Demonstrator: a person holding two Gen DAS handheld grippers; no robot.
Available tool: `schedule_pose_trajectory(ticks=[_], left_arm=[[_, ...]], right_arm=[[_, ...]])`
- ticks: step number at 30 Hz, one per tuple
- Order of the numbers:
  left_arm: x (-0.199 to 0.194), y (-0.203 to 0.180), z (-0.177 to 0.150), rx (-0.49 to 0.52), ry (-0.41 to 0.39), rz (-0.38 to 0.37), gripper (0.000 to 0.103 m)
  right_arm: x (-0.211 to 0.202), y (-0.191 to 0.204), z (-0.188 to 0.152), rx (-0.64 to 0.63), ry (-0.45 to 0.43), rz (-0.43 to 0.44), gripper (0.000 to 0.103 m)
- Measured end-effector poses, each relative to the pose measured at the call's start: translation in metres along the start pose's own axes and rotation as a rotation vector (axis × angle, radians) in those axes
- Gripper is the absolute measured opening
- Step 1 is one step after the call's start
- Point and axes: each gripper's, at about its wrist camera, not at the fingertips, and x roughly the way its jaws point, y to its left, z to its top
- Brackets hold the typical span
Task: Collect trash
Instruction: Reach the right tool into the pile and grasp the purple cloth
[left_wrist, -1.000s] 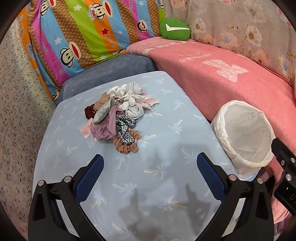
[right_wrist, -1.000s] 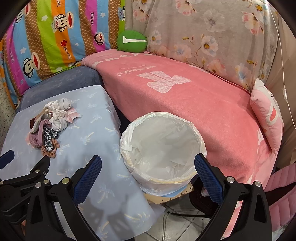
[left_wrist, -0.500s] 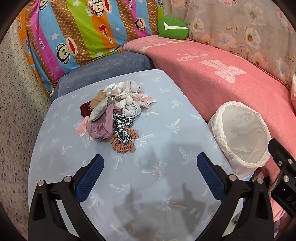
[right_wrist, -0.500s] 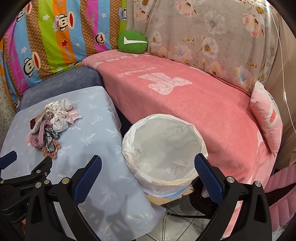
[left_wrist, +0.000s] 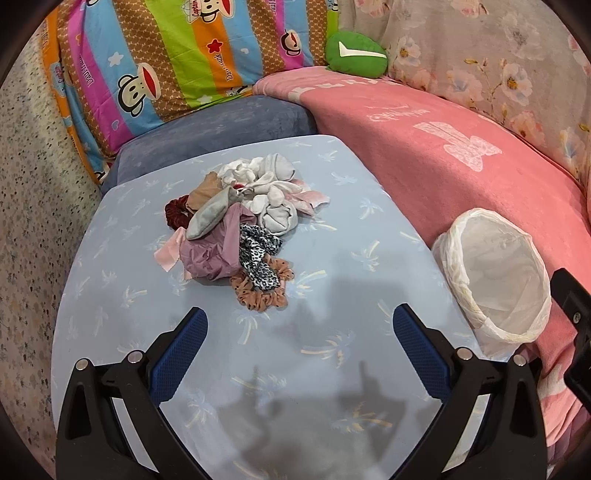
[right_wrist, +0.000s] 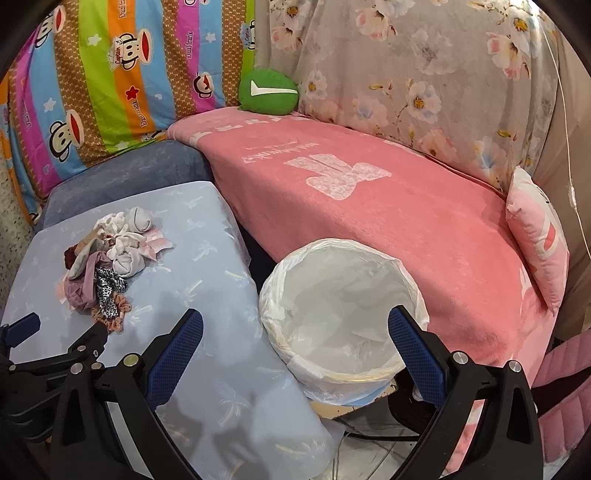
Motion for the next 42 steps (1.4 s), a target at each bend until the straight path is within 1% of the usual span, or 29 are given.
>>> schedule_pose_trajectory(ticks=[4, 10, 15, 20, 24, 26, 30, 33, 34, 35, 37, 38, 40, 41, 42], left_arm=[[0.008, 0.016, 0.003, -0.022, 0.001, -0.005, 0.096], [0.025, 0.048, 0.010, -0.044, 0.001, 0.013, 0.096], [0.041, 0.085, 0.015, -0.090, 0.009, 0.035, 0.096], [0.052, 0.118, 0.021, -0.111, -0.012, 0.047, 0.096], [0.061, 0.135, 0.031, -0.129, -0.018, 0.022, 0.096], [0.065, 0.140, 0.039, -0.131, -0.028, -0.006, 0.096], [0.075, 0.136, 0.054, -0.122, -0.030, -0.068, 0.096], [0.086, 0.131, 0.066, -0.102, -0.033, -0.095, 0.095], [0.091, 0.131, 0.069, -0.102, -0.030, -0.109, 0.091], [0.096, 0.131, 0.072, -0.103, -0.021, -0.124, 0.090], [0.106, 0.131, 0.076, -0.110, -0.006, -0.147, 0.082], [0.111, 0.131, 0.077, -0.112, 0.004, -0.160, 0.080], [0.121, 0.133, 0.079, -0.113, 0.030, -0.189, 0.066], [0.124, 0.133, 0.079, -0.111, 0.041, -0.199, 0.062], [0.127, 0.135, 0.079, -0.111, 0.051, -0.210, 0.055]], right_arm=[[0.007, 0.008, 0.002, 0.012, 0.004, 0.010, 0.098], [0.016, 0.028, 0.007, 0.012, 0.003, 0.028, 0.098], [0.025, 0.055, 0.012, -0.016, -0.004, 0.051, 0.098], [0.033, 0.083, 0.017, -0.042, -0.002, 0.086, 0.098], [0.040, 0.110, 0.022, -0.066, -0.006, 0.117, 0.098], [0.043, 0.120, 0.025, -0.079, -0.008, 0.123, 0.098], [0.052, 0.139, 0.029, -0.089, 0.001, 0.153, 0.098], [0.061, 0.152, 0.030, -0.091, 0.017, 0.175, 0.098], [0.063, 0.155, 0.030, -0.093, 0.021, 0.182, 0.097], [0.066, 0.160, 0.030, -0.098, 0.025, 0.187, 0.097], [0.071, 0.168, 0.030, -0.111, 0.032, 0.191, 0.096], [0.074, 0.172, 0.030, -0.117, 0.034, 0.197, 0.094], [0.080, 0.179, 0.030, -0.129, 0.045, 0.209, 0.090], [0.083, 0.183, 0.030, -0.135, 0.051, 0.215, 0.088], [0.087, 0.188, 0.030, -0.138, 0.060, 0.225, 0.087]])
